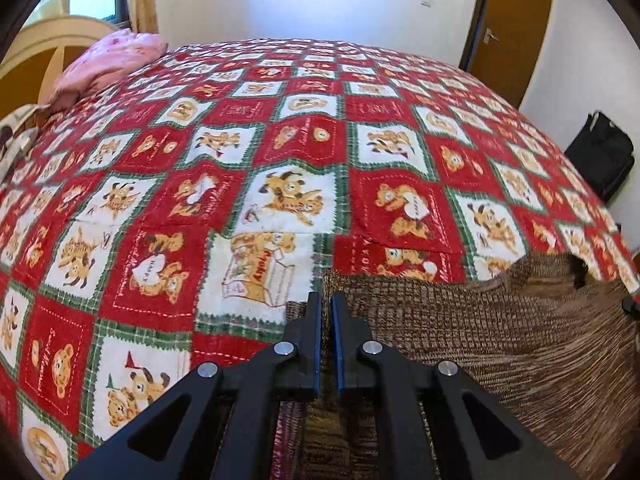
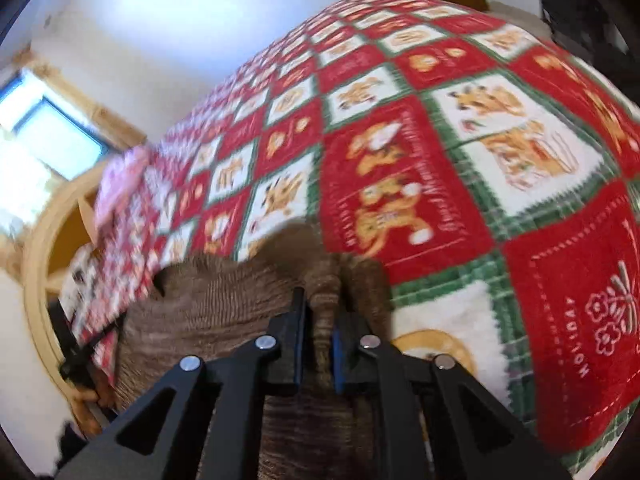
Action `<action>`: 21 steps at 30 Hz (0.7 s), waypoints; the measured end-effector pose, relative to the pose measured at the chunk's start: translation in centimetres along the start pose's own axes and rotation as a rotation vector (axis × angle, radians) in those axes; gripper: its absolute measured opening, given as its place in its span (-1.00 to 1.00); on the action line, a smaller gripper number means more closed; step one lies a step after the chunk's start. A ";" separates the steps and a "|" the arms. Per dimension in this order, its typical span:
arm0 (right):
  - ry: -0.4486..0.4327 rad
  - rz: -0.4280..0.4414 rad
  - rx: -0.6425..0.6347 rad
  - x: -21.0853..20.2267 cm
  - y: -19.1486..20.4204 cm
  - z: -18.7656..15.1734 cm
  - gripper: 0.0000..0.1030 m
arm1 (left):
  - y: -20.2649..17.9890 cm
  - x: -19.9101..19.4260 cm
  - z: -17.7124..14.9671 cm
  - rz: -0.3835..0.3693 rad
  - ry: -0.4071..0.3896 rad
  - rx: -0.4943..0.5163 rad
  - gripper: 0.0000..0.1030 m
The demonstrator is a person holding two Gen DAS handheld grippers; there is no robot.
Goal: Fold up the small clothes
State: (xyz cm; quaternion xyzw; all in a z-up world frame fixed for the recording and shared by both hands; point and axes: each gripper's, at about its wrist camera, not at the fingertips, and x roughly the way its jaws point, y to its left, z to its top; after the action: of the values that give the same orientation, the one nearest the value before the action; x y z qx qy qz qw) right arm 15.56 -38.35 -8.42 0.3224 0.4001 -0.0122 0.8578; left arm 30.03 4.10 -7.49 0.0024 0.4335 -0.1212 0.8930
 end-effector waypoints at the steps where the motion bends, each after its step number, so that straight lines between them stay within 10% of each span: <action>1: -0.024 -0.006 0.014 -0.5 -0.4 0.2 -0.67 | 0.2 0.0 0.0 0.001 0.000 -0.006 -0.89; 11: -0.115 -0.086 -0.172 -5.9 4.7 -1.6 -0.60 | 0.8 -4.0 0.6 0.078 -0.053 0.077 -0.89; 21: -0.005 -0.265 -0.394 -1.1 8.9 -7.1 -0.60 | -2.0 -8.9 -5.4 0.136 -0.070 0.160 -0.88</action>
State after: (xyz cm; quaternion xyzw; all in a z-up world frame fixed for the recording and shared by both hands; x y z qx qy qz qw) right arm 12.49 -27.53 -6.21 0.0936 0.4314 -0.0472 0.8961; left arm 20.07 4.62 -3.75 0.0992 0.3896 -0.0945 0.9107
